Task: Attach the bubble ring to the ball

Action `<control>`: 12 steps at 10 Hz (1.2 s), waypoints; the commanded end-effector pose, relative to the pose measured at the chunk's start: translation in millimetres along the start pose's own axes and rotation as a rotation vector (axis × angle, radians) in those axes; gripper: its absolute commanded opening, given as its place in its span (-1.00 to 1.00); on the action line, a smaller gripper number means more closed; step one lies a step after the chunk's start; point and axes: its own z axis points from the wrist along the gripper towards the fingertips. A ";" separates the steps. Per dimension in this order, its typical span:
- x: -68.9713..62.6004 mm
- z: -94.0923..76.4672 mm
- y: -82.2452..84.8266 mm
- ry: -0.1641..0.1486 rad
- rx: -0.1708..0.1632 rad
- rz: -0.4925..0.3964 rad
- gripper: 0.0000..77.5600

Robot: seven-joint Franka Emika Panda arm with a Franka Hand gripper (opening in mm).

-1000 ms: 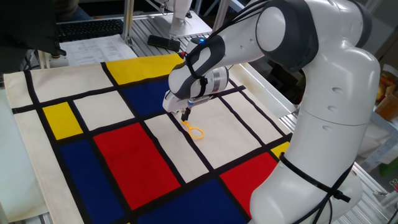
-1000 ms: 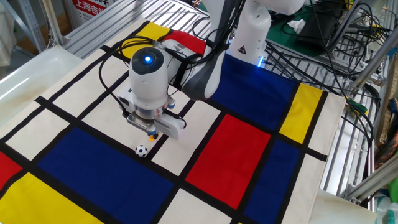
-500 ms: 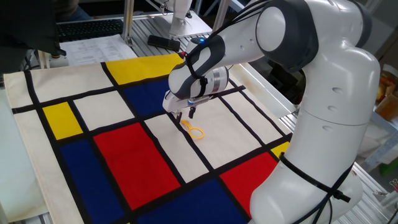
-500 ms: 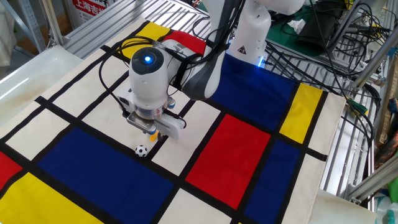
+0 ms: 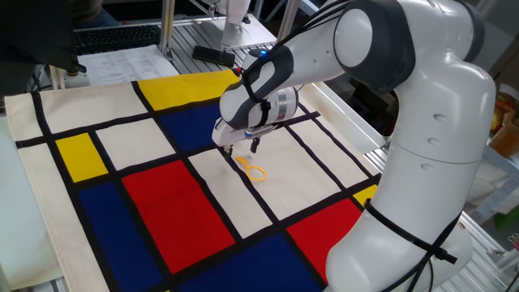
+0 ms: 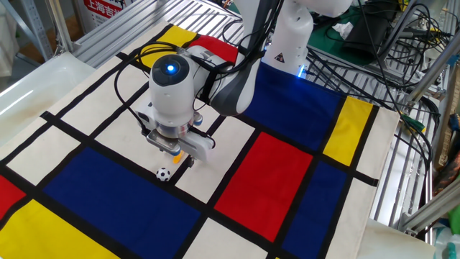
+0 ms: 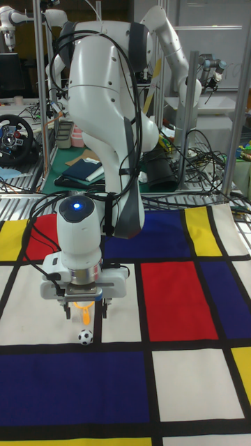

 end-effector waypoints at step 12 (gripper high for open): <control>1.4 12.9 1.3 0.005 0.015 -0.031 -0.97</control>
